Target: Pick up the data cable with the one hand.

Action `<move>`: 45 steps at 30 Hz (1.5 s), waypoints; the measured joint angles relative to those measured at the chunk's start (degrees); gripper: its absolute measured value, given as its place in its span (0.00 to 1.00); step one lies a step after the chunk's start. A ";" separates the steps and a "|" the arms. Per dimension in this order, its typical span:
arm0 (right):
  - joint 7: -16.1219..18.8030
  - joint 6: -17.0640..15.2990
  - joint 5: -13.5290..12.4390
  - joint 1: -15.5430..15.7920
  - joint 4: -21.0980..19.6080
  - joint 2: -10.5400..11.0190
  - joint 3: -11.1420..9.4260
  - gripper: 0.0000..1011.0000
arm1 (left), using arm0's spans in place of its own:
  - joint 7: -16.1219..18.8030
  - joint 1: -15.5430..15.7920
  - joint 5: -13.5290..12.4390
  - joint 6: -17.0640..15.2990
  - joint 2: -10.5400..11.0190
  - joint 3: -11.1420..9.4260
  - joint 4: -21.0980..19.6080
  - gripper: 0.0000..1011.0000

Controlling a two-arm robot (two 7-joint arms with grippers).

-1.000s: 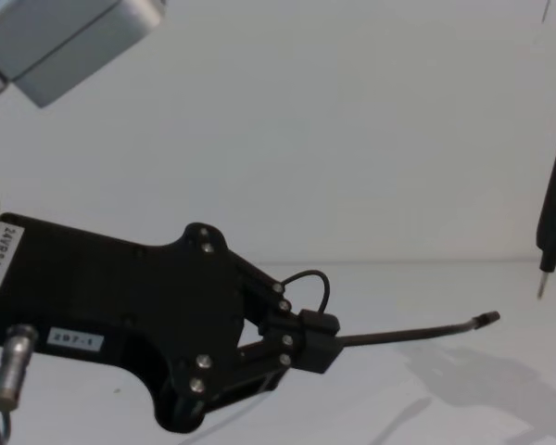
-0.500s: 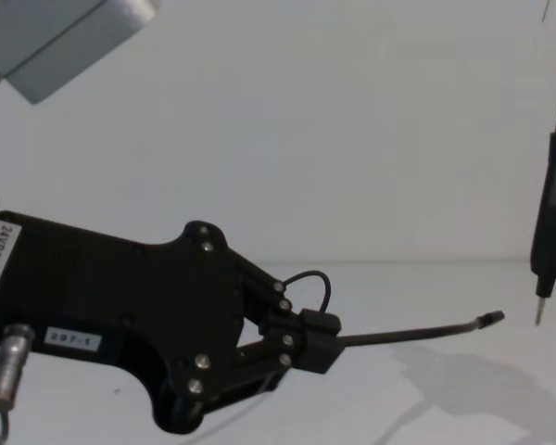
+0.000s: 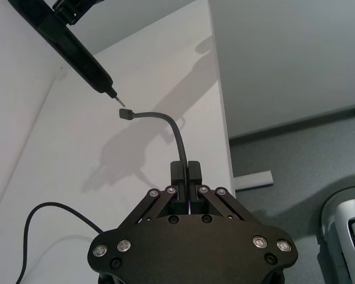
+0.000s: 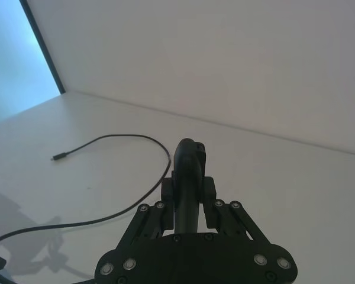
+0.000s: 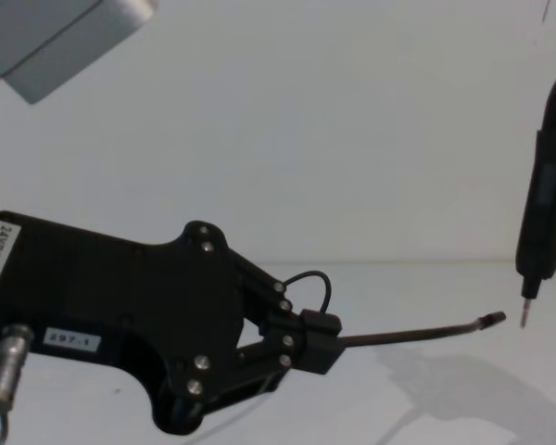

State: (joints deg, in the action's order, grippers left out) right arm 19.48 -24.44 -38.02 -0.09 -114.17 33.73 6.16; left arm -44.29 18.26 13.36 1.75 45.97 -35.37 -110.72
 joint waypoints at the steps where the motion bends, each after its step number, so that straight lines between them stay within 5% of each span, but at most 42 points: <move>1: 0.00 0.00 0.00 0.00 0.00 0.00 0.00 0.28 | 0.00 0.00 0.00 0.00 0.00 0.00 0.00 0.04; 45: 0.83 5.37 -0.97 0.26 0.16 1.44 1.55 0.28 | 0.00 0.00 0.00 0.02 0.01 0.00 -0.01 0.04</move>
State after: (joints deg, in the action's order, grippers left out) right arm 20.31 -19.08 -38.99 0.17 -114.02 35.18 7.71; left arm -44.29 18.27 13.36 1.77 45.98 -35.38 -110.73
